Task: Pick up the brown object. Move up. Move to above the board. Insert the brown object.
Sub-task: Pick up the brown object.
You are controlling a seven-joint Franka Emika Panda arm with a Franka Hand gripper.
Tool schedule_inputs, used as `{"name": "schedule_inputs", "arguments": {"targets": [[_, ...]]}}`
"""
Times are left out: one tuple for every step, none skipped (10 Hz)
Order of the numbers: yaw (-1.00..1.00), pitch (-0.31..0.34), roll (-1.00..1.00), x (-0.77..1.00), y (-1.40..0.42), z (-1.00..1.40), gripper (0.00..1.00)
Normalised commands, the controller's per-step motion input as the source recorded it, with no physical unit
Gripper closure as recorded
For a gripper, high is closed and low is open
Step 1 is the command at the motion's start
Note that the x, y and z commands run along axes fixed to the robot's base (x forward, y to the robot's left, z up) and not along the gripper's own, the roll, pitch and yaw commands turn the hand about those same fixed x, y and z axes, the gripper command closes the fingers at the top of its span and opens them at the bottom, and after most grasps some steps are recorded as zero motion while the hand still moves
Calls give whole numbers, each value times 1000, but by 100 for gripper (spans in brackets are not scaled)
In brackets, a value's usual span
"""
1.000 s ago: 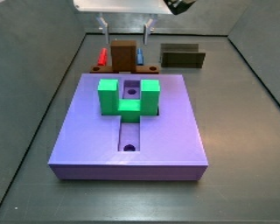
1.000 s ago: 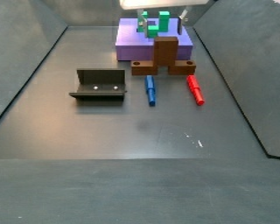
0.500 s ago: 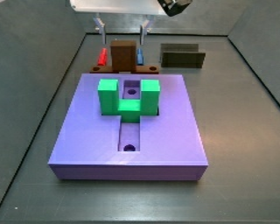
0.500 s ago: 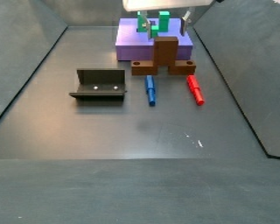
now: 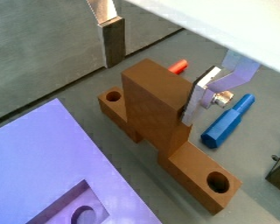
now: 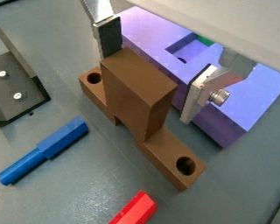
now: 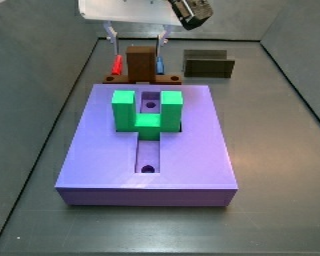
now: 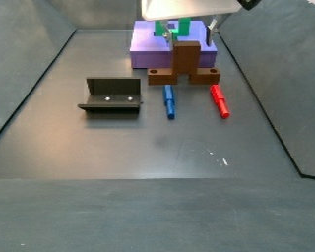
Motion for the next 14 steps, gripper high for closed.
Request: {"name": "schedule_inputs", "arguments": {"targets": [[-140, 0, 113, 0, 0, -163, 0], [-160, 0, 117, 0, 0, -177, 0], [-120, 0, 94, 0, 0, -177, 0], [-94, 0, 81, 0, 0, -189, 0], [-71, -17, 56, 0, 0, -211, 0], [-66, -31, 46, 0, 0, -243, 0], [-63, -41, 21, 0, 0, -240, 0], [-54, -46, 14, 0, 0, -249, 0], [-43, -43, 17, 0, 0, -254, 0], [-51, 0, 9, 0, 0, -149, 0], [-69, 17, 0, 26, 0, 0, 0], [-83, 29, -16, 34, 0, 11, 0], [-117, 0, -86, 0, 0, 74, 0], [0, 0, -24, 11, 0, 0, 0]]}}
